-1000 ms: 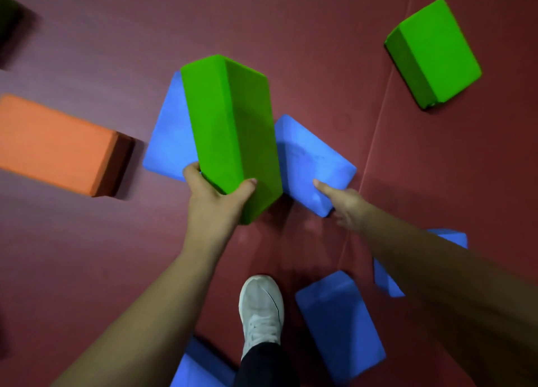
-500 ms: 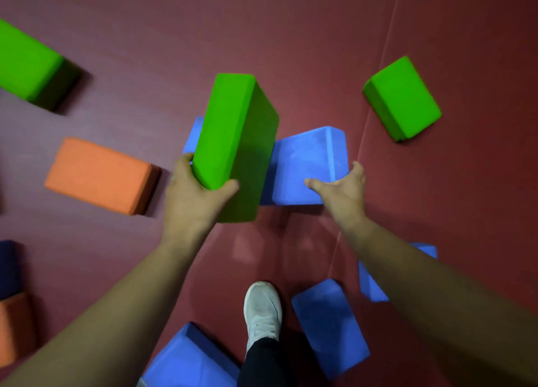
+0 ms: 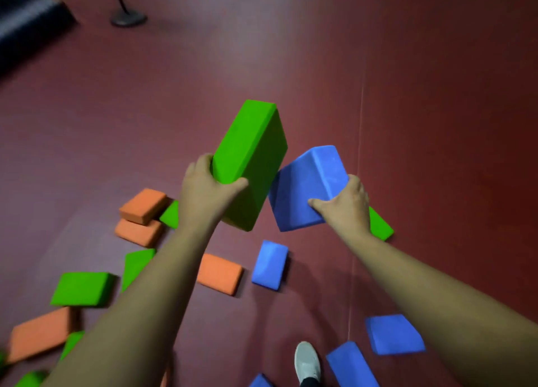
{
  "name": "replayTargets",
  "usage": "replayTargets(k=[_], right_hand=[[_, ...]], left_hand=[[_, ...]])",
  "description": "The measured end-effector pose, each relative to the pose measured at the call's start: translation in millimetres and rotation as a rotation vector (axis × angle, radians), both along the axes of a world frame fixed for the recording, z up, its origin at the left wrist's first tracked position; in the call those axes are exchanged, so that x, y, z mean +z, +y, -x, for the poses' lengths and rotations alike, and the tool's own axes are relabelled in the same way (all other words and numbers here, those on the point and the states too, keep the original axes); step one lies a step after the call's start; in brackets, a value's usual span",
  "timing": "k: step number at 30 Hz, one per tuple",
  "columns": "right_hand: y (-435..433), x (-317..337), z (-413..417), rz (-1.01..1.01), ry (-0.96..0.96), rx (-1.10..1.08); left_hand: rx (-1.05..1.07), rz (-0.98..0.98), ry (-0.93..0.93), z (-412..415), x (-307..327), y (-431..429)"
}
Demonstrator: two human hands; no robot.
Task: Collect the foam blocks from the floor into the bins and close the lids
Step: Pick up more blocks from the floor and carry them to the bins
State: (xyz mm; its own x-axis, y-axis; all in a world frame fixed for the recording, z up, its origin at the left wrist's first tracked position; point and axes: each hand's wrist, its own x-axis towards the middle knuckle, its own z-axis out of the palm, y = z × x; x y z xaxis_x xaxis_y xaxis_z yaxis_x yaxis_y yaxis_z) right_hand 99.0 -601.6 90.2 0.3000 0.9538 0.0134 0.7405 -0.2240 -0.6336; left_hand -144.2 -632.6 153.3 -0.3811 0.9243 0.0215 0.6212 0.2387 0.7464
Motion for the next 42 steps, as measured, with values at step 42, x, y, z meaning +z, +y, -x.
replayTargets(k=[42], right_hand=[[-598.4,244.6,215.1,-0.308,0.123,1.552]], left_hand=[[1.694,-0.054,0.388,-28.6,181.8,-840.1]])
